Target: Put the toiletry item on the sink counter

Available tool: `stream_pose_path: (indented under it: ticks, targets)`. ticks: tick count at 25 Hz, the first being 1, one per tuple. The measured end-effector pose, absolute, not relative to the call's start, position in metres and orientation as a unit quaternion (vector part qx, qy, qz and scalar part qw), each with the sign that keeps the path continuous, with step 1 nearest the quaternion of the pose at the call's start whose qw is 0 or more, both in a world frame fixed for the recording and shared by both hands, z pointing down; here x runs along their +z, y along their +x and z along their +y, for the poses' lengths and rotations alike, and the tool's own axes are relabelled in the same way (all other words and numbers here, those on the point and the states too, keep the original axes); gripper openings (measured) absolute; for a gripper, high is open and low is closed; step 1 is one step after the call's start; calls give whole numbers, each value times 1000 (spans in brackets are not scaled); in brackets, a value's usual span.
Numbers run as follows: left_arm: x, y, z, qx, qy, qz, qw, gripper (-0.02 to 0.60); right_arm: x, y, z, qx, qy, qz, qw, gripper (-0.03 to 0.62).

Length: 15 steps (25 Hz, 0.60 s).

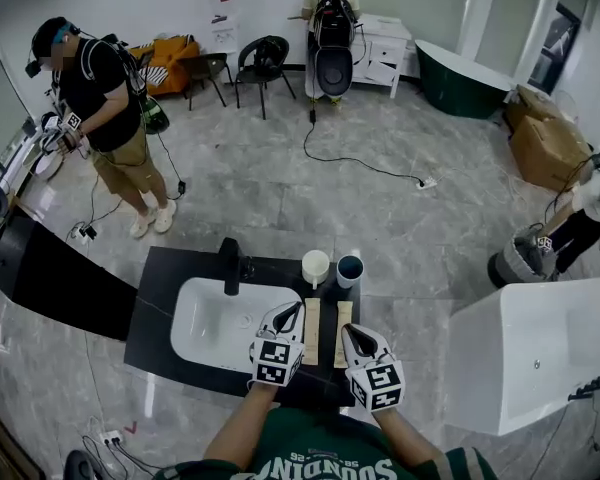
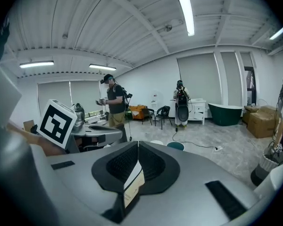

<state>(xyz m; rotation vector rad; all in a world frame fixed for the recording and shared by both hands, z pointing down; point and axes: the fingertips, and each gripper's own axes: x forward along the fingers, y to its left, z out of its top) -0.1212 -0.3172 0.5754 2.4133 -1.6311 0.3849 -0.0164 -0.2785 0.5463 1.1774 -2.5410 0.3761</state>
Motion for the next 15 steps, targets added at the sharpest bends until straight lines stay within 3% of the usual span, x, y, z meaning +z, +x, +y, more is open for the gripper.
stream_pose_path:
  ticks: [15]
  targets:
    - [584, -126, -302, 130, 822, -543, 111, 10, 540, -27, -276, 123, 406, -893, 149, 41]
